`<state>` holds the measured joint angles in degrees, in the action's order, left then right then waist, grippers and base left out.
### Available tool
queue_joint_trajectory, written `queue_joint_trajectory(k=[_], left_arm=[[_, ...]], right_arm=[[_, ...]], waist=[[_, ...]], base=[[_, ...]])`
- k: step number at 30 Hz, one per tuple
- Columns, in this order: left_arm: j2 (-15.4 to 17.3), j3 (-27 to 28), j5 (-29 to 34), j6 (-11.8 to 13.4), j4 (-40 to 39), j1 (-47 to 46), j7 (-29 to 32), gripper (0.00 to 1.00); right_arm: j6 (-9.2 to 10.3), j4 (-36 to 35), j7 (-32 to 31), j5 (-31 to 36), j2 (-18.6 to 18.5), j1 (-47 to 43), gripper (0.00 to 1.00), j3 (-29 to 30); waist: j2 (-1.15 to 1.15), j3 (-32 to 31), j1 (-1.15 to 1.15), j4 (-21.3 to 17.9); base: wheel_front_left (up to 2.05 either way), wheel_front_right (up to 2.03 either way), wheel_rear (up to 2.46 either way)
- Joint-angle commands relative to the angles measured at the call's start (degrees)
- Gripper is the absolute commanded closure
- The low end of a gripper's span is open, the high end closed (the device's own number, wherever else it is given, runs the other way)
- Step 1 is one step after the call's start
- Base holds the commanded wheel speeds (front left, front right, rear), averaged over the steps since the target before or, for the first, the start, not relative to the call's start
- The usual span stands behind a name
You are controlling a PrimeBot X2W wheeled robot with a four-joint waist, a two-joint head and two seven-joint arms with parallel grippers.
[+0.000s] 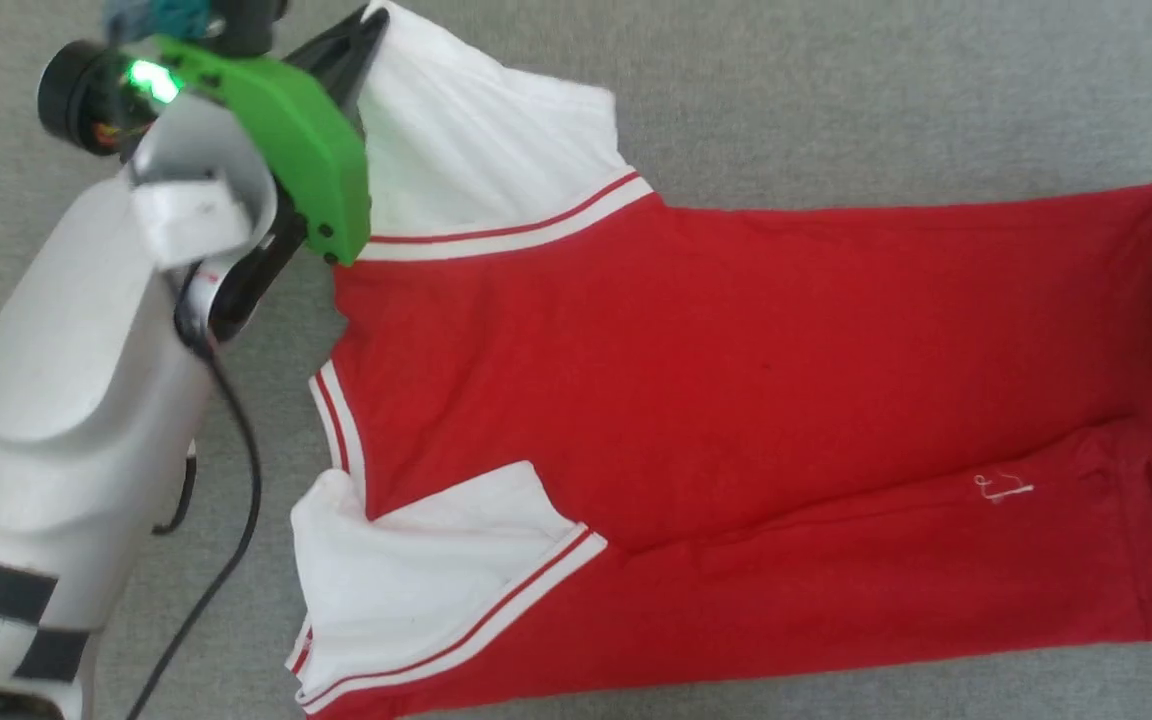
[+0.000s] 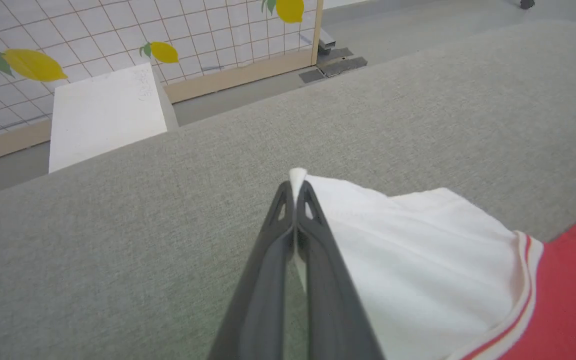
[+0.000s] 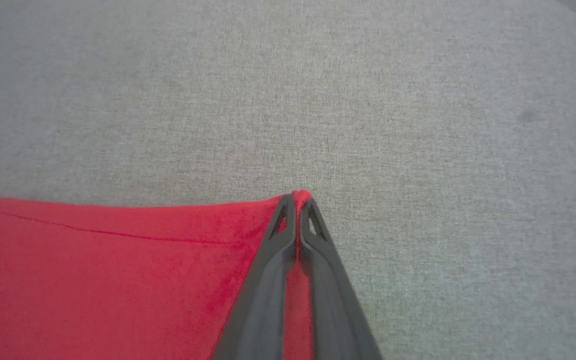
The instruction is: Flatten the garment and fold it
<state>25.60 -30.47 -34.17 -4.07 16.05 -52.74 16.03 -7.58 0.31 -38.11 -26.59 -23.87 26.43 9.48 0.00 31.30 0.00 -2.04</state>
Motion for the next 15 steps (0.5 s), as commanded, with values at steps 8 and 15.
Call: queue_joint_trajectory(k=[8, 15], left_arm=[[3.22, 4.62, -3.49, 2.66, -10.79, 13.55, -8.81, 1.00], [5.86, 6.49, -5.51, 6.93, -23.24, 29.40, -12.13, 1.00]], right_arm=[[0.09, -4.00, 4.85, -2.07, 1.27, -8.88, 1.00, 2.98], [0.09, -9.28, 5.98, -2.93, 4.87, -18.47, 1.00, 6.39]], waist=[[0.00, -9.36, 0.00, 1.07], [0.00, -14.26, 0.00, 2.28]], base=[[0.00, 0.00, 0.00], [0.00, 0.00, 0.00]])
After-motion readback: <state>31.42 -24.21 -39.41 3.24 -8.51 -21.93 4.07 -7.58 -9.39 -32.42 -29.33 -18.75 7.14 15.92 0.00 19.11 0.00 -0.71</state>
